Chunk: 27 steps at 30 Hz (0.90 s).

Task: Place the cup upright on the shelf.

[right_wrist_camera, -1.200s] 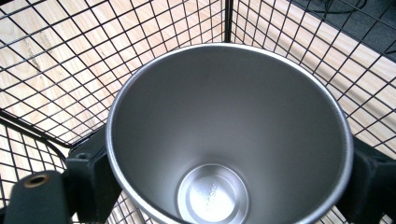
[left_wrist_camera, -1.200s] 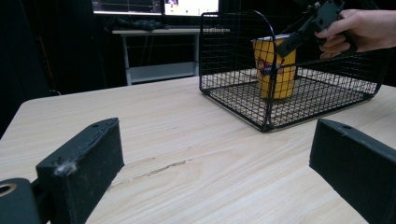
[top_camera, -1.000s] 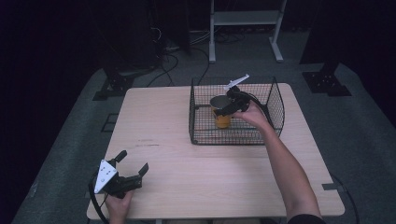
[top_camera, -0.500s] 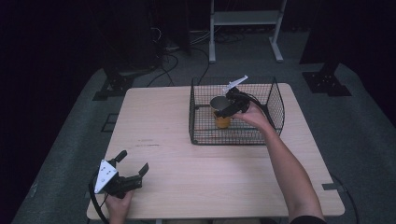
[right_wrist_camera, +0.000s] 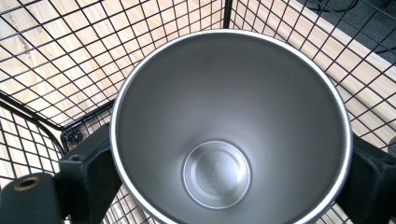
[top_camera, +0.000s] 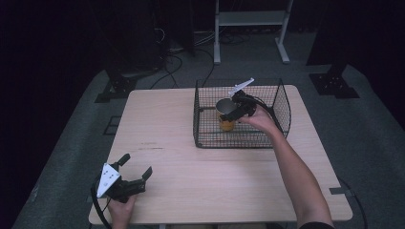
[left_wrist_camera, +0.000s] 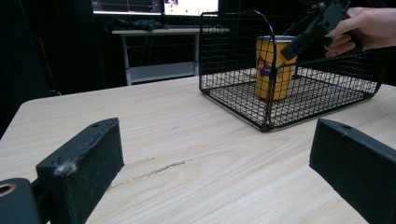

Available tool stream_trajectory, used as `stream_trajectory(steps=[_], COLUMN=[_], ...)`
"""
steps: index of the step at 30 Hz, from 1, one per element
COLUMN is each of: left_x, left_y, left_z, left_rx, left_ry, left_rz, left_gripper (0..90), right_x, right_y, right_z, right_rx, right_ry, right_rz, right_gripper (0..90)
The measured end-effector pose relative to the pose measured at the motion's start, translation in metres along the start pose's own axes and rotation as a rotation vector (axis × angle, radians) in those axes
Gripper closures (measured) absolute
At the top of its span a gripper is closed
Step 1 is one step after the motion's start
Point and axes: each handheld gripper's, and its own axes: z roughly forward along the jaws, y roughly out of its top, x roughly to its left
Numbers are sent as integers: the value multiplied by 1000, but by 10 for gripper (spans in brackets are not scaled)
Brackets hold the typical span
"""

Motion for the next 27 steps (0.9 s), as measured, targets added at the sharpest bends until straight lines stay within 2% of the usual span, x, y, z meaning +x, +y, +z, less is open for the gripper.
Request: stream_trajectory(steps=[16, 23, 27], left_x=[0, 0, 0], left_y=[0, 0, 0], left_z=[0, 0, 1], left_rx=[4, 6, 7], left_ry=[1, 4, 3], left_rz=[2, 2, 2], left_gripper=[22, 22, 22], right_x=[0, -2, -3], right_y=[2, 5, 6], right_z=[-7, -20, -26], right_rx=[-35, -95, -110], right_ry=[-16, -22, -32], right_rz=[12, 26, 32], right_gripper=[24, 24, 24])
